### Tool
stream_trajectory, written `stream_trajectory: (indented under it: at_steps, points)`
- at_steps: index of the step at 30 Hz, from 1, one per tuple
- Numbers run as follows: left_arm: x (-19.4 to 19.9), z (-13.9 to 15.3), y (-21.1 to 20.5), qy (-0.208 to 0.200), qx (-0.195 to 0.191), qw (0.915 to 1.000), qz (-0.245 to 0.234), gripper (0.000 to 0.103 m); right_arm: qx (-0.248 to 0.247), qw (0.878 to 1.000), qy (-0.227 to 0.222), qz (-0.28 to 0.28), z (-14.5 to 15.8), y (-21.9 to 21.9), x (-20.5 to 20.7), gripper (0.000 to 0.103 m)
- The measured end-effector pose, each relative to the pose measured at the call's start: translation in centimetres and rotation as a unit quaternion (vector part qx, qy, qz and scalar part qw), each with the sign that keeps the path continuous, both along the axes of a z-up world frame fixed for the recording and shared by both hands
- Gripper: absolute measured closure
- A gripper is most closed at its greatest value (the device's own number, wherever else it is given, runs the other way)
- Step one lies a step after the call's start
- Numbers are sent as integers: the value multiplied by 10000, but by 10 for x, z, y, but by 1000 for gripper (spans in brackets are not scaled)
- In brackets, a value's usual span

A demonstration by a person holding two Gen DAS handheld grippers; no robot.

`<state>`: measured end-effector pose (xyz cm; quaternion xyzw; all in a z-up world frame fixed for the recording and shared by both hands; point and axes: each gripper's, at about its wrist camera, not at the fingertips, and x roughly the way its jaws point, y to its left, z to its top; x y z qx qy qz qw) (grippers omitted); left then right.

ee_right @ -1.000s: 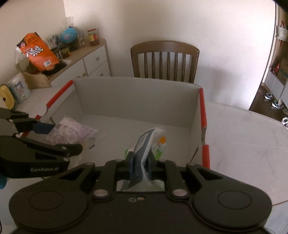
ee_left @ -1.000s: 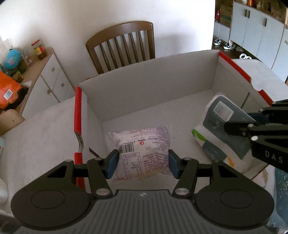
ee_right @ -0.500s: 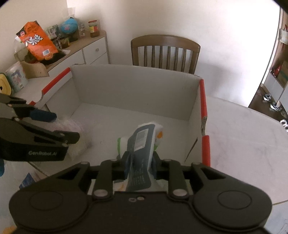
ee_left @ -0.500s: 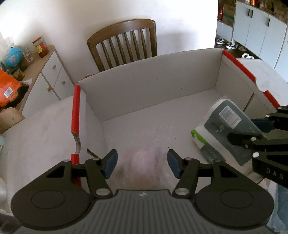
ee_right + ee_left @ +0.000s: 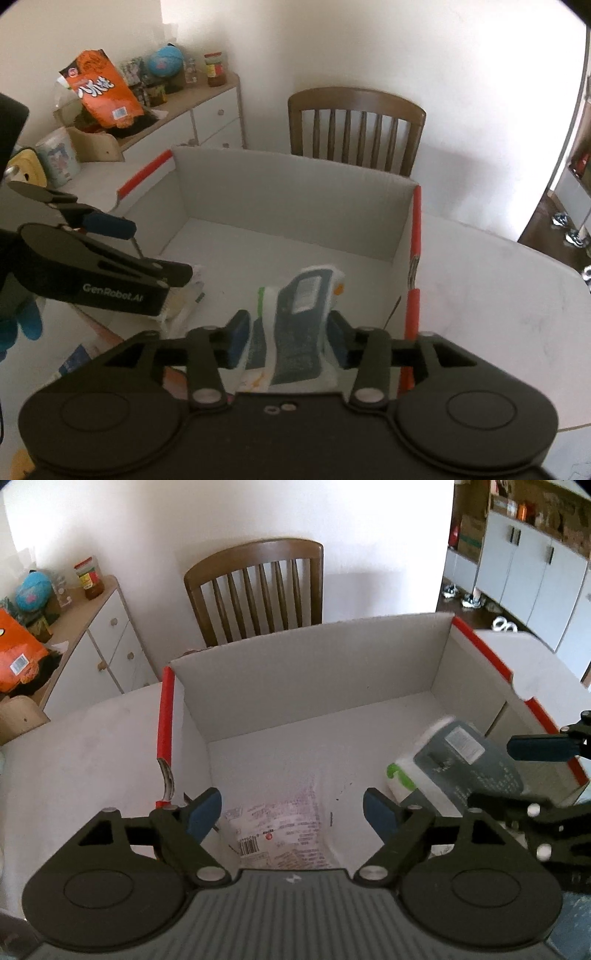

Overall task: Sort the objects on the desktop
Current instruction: 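Lower both packages into the red box and open both tools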

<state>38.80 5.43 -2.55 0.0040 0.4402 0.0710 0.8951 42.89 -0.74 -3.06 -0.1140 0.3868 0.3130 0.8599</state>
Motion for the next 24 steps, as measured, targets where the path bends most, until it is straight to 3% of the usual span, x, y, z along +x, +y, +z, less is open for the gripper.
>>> stream_trajectory:
  at_steps: [2,8,24]
  points:
    - [-2,2,0,-15,-36,10000,0,18,50,10000,2,32,3,-1,-2,34]
    - [-9,10,-5,-227,53,9997,-77,0,131,9997,-89,168,11,-1,-11,23]
    - [-31,39,-12,-498,-42,9987,-117,0,206,9992,-330,-66,37,-18,-35,20]
